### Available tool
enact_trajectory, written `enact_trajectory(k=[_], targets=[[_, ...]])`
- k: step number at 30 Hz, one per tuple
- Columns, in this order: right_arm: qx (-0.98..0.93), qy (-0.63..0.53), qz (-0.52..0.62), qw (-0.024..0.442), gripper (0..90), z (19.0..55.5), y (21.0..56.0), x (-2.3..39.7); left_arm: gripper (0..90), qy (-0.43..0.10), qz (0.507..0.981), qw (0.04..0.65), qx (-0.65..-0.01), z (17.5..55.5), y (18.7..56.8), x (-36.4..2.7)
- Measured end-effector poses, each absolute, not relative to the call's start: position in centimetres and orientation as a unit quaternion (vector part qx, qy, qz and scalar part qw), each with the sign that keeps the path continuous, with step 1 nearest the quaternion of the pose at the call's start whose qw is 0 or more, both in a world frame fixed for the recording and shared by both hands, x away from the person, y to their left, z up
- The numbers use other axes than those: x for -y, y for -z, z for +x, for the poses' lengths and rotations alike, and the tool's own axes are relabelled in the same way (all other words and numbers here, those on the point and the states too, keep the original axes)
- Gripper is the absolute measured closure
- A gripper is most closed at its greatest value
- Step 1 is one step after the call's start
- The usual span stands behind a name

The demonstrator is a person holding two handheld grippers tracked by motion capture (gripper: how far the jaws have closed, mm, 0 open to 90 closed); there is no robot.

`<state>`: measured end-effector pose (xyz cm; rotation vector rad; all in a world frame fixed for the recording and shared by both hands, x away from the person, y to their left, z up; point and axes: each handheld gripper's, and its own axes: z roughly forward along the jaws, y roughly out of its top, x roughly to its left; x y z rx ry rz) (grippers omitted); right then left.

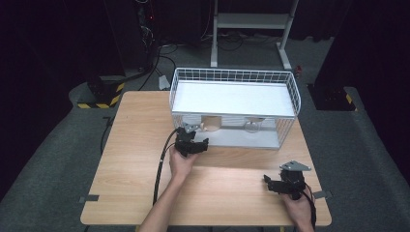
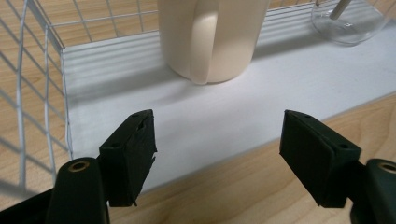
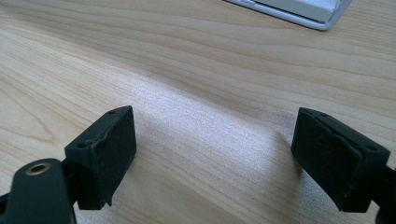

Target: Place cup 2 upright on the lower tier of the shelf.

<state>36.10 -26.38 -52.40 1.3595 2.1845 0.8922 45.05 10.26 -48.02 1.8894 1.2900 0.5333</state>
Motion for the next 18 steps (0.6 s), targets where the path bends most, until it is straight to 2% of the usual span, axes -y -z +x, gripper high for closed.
enact_trajectory(k=[18], targets=[[-0.785,-0.321,0.488,0.208,14.3,36.1,52.4,26.4,27.5,-0.206,0.739,0.405,-0.498,42.3,47.3,-10.9]])
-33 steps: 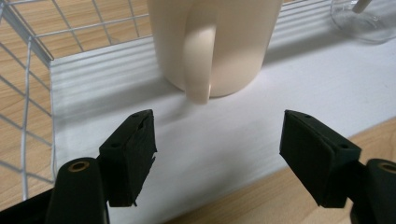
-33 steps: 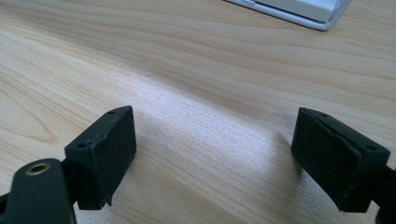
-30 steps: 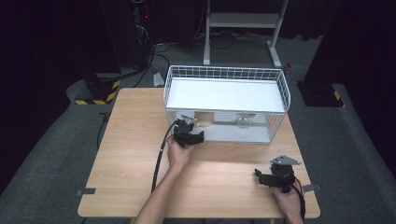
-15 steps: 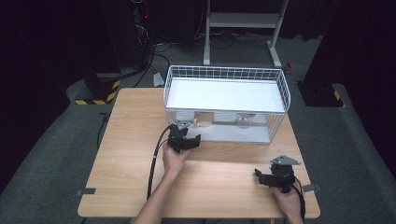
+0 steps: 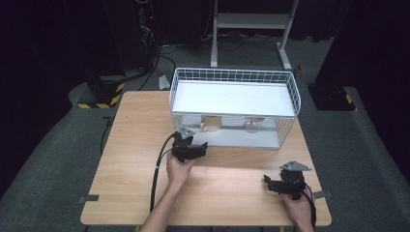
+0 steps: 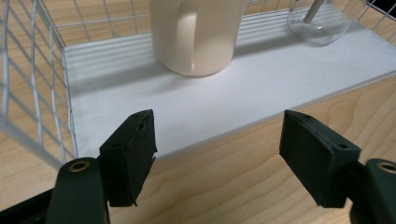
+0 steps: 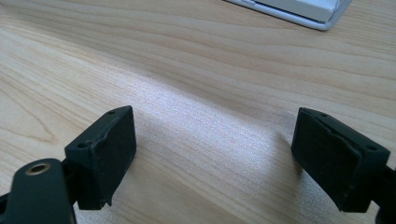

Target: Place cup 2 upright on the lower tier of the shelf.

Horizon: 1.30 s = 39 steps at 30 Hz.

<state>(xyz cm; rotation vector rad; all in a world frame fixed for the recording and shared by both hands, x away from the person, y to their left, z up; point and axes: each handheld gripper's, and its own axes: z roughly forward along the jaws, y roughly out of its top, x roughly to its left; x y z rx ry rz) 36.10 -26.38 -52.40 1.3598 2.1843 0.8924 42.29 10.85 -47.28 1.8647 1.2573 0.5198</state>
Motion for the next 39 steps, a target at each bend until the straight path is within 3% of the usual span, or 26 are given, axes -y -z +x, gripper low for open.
enact_trajectory(k=[39], targets=[[-0.784,-0.321,0.489,0.207,14.3,36.1,52.4,26.4,27.5,-0.216,0.737,0.394,-0.505,37.1,49.1,-13.2]])
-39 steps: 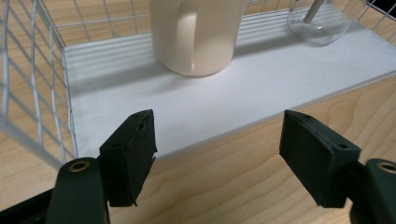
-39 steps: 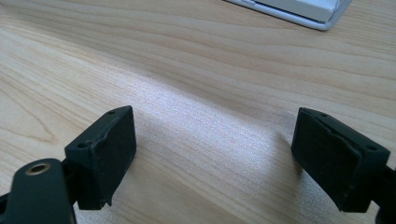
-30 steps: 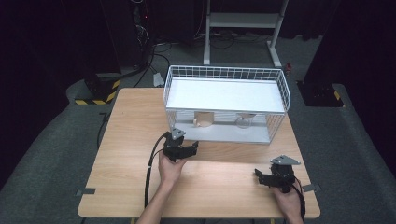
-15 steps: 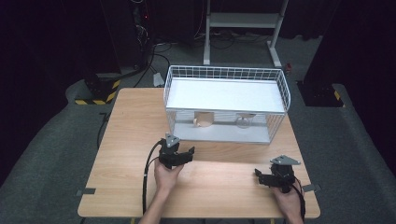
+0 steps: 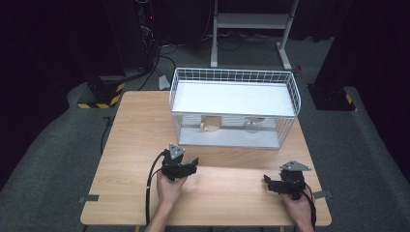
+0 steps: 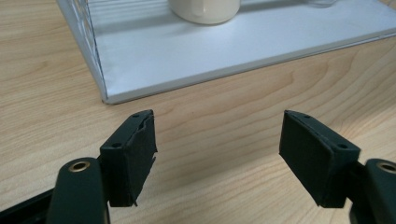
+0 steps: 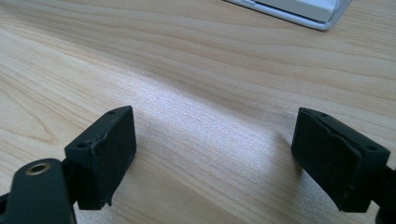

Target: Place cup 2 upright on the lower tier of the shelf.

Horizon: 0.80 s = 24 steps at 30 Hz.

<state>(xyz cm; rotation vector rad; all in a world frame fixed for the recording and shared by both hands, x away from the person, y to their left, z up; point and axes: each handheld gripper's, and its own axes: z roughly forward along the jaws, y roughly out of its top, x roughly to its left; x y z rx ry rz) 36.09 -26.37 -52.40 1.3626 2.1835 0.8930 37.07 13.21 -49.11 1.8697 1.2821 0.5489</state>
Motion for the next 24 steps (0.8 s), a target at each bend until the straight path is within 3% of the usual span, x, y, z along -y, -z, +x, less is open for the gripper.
enact_trajectory(k=[24], targets=[[-0.784,-0.321,0.489,0.207,14.2,36.1,52.4,26.4,27.1,-0.226,0.753,0.341,-0.515,34.8,51.9,-14.2]])
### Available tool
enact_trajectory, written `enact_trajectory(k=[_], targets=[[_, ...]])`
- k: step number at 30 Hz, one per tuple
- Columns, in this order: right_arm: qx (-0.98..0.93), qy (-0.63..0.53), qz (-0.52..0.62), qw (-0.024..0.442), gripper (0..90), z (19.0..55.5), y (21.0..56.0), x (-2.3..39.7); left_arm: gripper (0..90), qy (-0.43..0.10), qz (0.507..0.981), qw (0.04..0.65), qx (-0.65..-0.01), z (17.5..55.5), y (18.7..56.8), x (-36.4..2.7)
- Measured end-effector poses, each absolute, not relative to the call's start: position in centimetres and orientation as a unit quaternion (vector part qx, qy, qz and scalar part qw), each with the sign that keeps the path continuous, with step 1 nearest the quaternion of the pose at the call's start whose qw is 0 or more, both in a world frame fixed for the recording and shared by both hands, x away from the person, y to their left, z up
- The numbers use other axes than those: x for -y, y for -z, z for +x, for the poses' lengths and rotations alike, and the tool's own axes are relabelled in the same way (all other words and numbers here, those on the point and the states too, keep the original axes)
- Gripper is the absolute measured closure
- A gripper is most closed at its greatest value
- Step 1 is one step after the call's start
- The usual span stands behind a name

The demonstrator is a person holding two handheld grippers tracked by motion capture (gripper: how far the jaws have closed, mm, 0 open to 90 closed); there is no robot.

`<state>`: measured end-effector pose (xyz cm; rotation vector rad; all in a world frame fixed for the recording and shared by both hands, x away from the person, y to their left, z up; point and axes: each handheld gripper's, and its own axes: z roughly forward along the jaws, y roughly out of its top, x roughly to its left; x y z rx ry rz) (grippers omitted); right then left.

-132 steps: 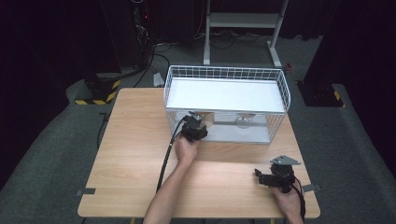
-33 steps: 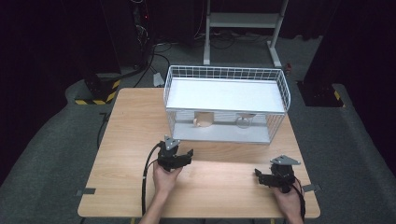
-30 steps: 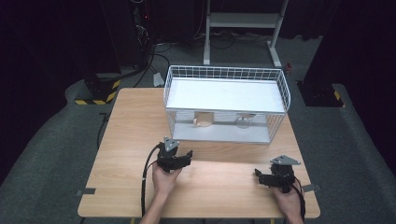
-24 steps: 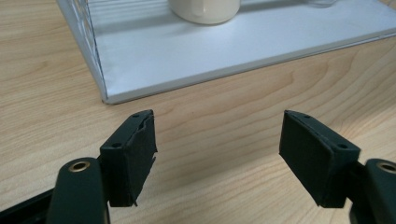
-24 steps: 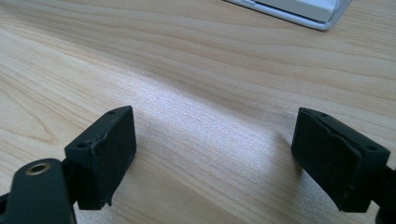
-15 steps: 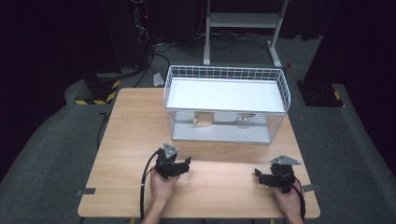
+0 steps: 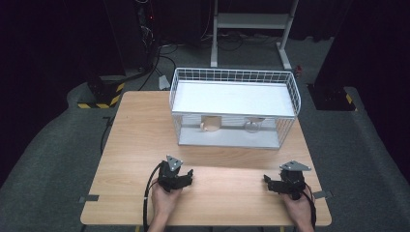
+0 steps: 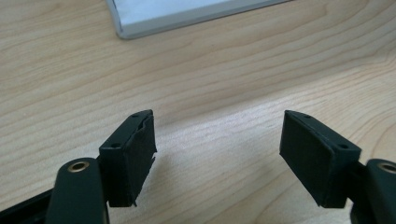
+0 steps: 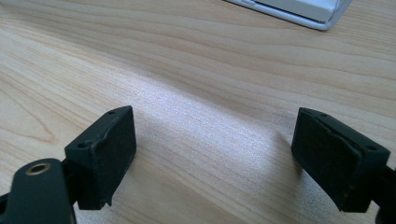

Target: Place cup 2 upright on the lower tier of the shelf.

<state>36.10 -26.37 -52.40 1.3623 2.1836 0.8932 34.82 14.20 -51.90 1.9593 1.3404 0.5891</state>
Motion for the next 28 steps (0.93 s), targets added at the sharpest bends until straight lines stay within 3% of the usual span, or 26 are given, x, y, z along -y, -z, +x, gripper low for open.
enact_trajectory(k=[28], targets=[[-0.785,-0.321,0.488,0.208,14.3,36.09,52.41,26.38,23.2,-0.240,0.745,0.328,-0.529,34.36,52.76,-14.73]])
